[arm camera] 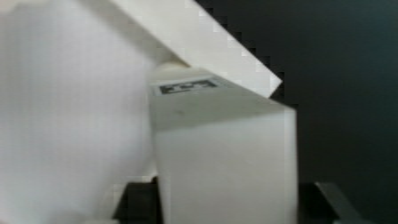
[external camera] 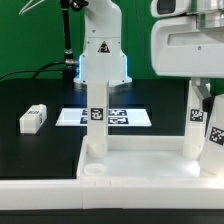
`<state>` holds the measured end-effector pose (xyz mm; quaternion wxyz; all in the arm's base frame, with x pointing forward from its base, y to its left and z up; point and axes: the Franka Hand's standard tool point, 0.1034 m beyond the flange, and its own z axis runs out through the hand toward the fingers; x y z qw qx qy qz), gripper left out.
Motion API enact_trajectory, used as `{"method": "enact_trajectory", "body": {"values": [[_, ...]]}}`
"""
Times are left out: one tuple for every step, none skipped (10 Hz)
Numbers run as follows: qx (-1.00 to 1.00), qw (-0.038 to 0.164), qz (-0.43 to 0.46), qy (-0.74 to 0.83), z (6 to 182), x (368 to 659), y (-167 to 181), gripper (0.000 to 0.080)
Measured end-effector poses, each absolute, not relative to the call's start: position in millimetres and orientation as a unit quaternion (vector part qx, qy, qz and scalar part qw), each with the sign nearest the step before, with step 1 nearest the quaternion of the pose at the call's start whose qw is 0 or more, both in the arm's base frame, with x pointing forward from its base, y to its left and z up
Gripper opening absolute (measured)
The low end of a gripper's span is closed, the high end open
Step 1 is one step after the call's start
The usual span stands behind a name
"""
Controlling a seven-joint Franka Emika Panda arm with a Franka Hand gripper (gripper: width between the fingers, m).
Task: Assemble desk
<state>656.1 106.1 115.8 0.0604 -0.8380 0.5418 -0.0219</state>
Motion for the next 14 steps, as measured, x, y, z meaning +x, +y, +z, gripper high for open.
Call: {"method": "enact_trajectory", "body": {"values": [[-0.792,0.063,-0.018,0.606,115.4,656,102,0.0314],[-0.756,0.068,-0.014,0.65,114.7,656,99,0.0314],[-0.721,0.077,-0.01,0.688,114.1,655,96,0.0314],[-0.658,0.093,-0.004,0.747,113.4,653,93,0.0314],[-0.596,0.11,0.003,0.795,112.5,650,90,0.0314],[-0.575,0.112,0.005,0.811,112.6,649,92,0.0314],[-0.586,0.112,0.004,0.802,112.8,649,94,0.0318],[-0.595,0.112,0.002,0.796,112.2,649,93,0.0318],[-0.599,0.111,0.002,0.793,111.9,649,94,0.0521],[-0.676,0.112,-0.011,0.728,113.0,653,99,0.0521],[-0.735,0.112,-0.015,0.668,111.3,653,109,0.0626],[-0.749,0.109,-0.007,0.653,108.9,648,119,0.0644],[-0.771,0.108,-0.011,0.628,108.6,649,118,0.0644],[-0.783,0.108,-0.014,0.612,108.6,649,117,0.0649]]}}
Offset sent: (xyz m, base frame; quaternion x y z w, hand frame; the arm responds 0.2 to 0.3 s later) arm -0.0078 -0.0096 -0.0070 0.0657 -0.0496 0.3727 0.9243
